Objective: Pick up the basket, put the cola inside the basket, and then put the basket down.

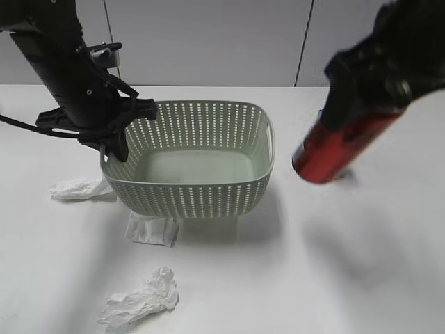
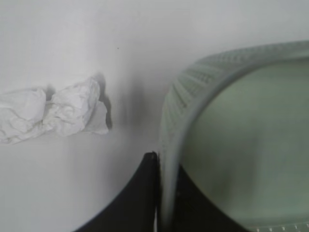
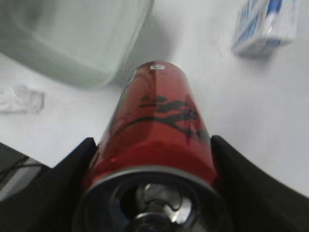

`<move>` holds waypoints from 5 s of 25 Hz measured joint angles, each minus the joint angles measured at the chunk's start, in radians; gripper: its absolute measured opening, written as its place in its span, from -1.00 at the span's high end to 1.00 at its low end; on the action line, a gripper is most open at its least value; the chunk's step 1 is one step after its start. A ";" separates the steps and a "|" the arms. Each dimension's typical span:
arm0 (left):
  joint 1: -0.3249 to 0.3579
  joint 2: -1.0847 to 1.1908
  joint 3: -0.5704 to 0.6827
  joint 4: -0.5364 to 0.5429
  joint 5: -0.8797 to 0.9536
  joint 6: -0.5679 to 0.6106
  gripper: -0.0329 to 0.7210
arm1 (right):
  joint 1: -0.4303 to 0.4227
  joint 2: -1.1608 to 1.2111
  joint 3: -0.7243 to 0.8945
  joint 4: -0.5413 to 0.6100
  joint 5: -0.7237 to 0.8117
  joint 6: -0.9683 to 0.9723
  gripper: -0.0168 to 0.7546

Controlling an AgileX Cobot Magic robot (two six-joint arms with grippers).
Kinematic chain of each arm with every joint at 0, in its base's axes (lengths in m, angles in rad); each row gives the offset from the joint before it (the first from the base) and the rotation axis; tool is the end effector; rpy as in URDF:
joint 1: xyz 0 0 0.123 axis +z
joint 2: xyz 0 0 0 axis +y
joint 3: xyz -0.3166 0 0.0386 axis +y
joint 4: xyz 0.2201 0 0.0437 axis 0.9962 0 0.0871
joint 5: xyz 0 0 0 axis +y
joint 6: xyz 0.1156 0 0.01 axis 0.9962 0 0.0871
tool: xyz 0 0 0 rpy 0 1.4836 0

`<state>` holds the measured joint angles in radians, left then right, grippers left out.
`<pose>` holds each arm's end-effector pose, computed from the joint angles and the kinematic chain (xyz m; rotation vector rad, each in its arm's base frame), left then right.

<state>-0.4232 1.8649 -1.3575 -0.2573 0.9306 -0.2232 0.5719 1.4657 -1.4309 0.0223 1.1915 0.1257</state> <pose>0.3265 -0.1731 0.2356 0.1020 2.9740 -0.4203 0.2300 0.1509 0.3725 -0.6000 2.6673 0.2338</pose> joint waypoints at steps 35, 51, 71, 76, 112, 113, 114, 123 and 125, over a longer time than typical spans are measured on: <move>-0.091 0.000 -0.003 0.008 -0.060 0.002 0.91 | 0.050 0.457 -0.318 0.142 -0.010 -0.233 -0.70; -0.091 0.000 -0.003 0.004 -0.039 -0.015 0.91 | -0.171 0.327 -0.434 0.037 -0.001 -0.207 -0.62; -0.011 0.105 -0.068 0.004 -0.052 -0.093 0.91 | -0.476 -0.422 0.409 0.090 -0.078 -0.193 -0.56; -0.002 0.131 -0.081 0.007 -0.099 -0.073 0.91 | -0.476 -0.729 0.638 0.090 -0.122 -0.193 -0.56; 0.257 -0.011 -0.211 0.105 0.134 0.210 -0.92 | -0.477 -1.469 1.012 0.060 -0.244 -0.193 -0.55; 0.277 -0.018 -0.212 0.150 0.185 0.217 -0.92 | -0.477 -1.469 1.012 0.060 -0.244 -0.193 -0.55; 0.295 -0.023 -0.212 0.202 0.231 0.223 -0.91 | -0.477 -1.469 1.012 0.060 -0.244 -0.193 -0.55; 0.411 -0.168 -0.121 0.274 0.281 0.265 -0.87 | -0.477 -1.469 1.012 0.060 -0.244 -0.193 -0.55; 0.428 -0.225 -0.061 0.269 0.281 0.283 -0.86 | -0.477 -1.469 1.012 0.060 -0.244 -0.193 -0.55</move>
<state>0.0047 1.6403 -1.4189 0.0119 1.2115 0.0596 0.0946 -0.0036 -0.4189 0.0828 0.9471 -0.0668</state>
